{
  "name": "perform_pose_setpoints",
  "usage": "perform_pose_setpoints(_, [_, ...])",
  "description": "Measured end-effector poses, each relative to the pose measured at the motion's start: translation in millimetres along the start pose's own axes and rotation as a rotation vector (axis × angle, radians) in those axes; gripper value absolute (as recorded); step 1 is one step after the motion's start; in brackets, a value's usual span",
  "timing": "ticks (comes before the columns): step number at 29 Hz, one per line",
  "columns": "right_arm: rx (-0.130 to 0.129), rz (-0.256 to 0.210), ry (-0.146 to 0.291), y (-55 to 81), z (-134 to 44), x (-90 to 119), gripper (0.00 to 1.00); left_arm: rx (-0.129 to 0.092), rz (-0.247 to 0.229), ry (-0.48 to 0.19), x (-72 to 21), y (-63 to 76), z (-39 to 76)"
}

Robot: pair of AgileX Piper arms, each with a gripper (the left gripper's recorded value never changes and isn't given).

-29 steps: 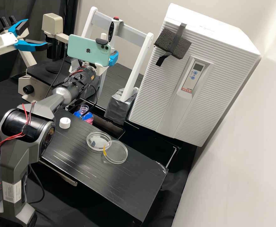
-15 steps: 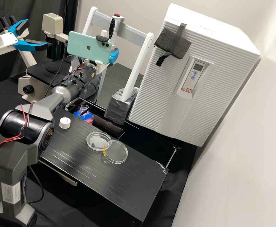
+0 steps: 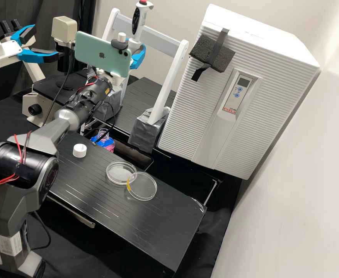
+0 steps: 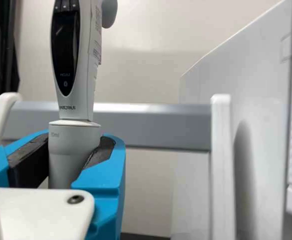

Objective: Use the pipette

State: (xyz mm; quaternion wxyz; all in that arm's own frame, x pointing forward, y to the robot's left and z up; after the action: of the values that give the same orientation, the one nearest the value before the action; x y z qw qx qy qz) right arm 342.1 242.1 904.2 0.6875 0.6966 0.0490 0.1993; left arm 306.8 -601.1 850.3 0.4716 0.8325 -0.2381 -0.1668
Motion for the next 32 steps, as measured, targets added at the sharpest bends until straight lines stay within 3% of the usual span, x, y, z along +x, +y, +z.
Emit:
perform_pose_setpoints(4, [0.005,-0.052,-0.02,-15.7,6.4,-12,0.0,-0.016,-0.036,-0.011,3.4,-13.2,1.3])
perform_pose_setpoints(9, [0.008,-0.094,-0.056,-26.1,18.2,-29,0.0,-0.018,-0.096,-0.044,6.5,-29.3,8.4])
perform_pose_setpoints(15, [0.011,-0.052,-0.048,-26.0,23.8,-40,0.0,-0.03,-0.161,-0.065,1.5,-48.4,14.7])
perform_pose_setpoints(21, [0.075,-0.004,-0.058,-26.8,27.4,-46,0.0,-0.035,-0.213,-0.089,-5.6,-61.0,21.9])
perform_pose_setpoints(24, [0.081,-0.003,-0.056,-30.5,27.5,-50,0.0,-0.042,-0.242,-0.097,-8.9,-68.8,23.5])
perform_pose_setpoints(28, [0.083,-0.021,-0.057,-37.2,27.8,-54,0.0,-0.072,-0.28,-0.091,-12.5,-79.8,22.7])
perform_pose_setpoints(32, [0.081,-0.022,-0.057,-41.6,29.5,-57,0.0,-0.085,-0.313,-0.103,-15.2,-88.8,25.3])
